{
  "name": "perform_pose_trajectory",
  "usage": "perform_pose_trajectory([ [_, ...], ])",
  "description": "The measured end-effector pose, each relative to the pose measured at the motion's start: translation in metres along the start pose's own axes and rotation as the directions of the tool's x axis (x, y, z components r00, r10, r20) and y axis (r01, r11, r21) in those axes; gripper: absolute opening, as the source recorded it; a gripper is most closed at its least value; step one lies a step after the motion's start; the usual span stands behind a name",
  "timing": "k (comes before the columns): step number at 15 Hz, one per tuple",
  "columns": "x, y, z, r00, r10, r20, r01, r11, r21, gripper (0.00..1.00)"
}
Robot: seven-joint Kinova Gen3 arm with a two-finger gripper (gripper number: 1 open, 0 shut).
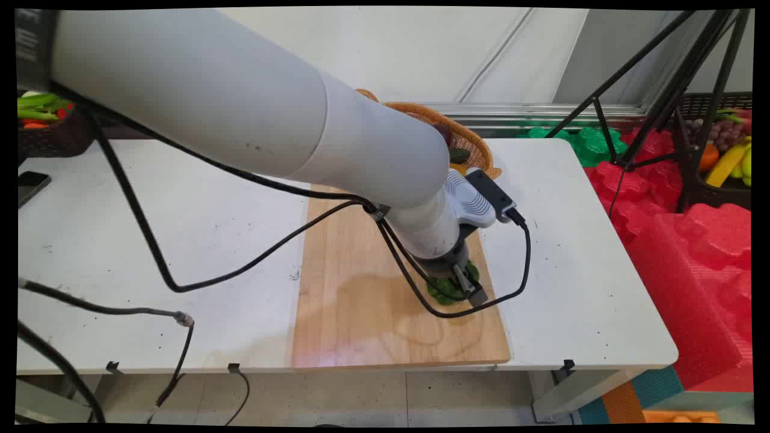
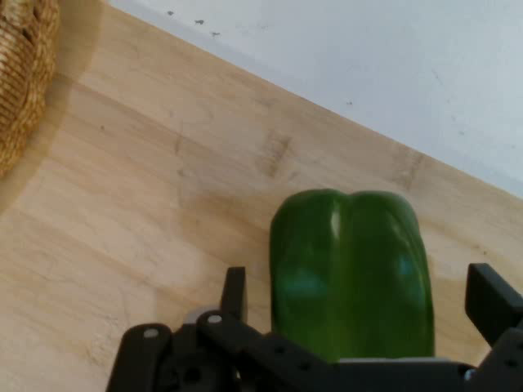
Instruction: Pick up the cucumber from the vegetable basket
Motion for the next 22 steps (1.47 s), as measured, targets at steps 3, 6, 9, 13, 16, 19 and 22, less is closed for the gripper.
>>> perform_pose_trajectory([
  [3, 0.001, 0.0, -0.009, 1.0, 0.01, -0.011, -0.01, 1.0, 0.003, 1.0],
  [6, 0.002, -0.002, -0.021, 0.999, 0.02, -0.028, -0.02, 1.0, 0.005, 1.0],
  [9, 0.006, -0.009, -0.046, 0.997, 0.036, -0.061, -0.035, 0.999, 0.009, 1.0],
  [13, 0.009, -0.021, -0.082, 0.993, 0.059, -0.105, -0.058, 0.998, 0.014, 1.0],
  [16, 0.008, -0.035, -0.114, 0.986, 0.087, -0.141, -0.086, 0.996, 0.016, 1.0],
  [19, 0.005, -0.05, -0.139, 0.98, 0.106, -0.169, -0.105, 0.994, 0.015, 1.0],
  [22, 0.0, -0.065, -0.16, 0.975, 0.119, -0.186, -0.118, 0.993, 0.016, 1.0],
])
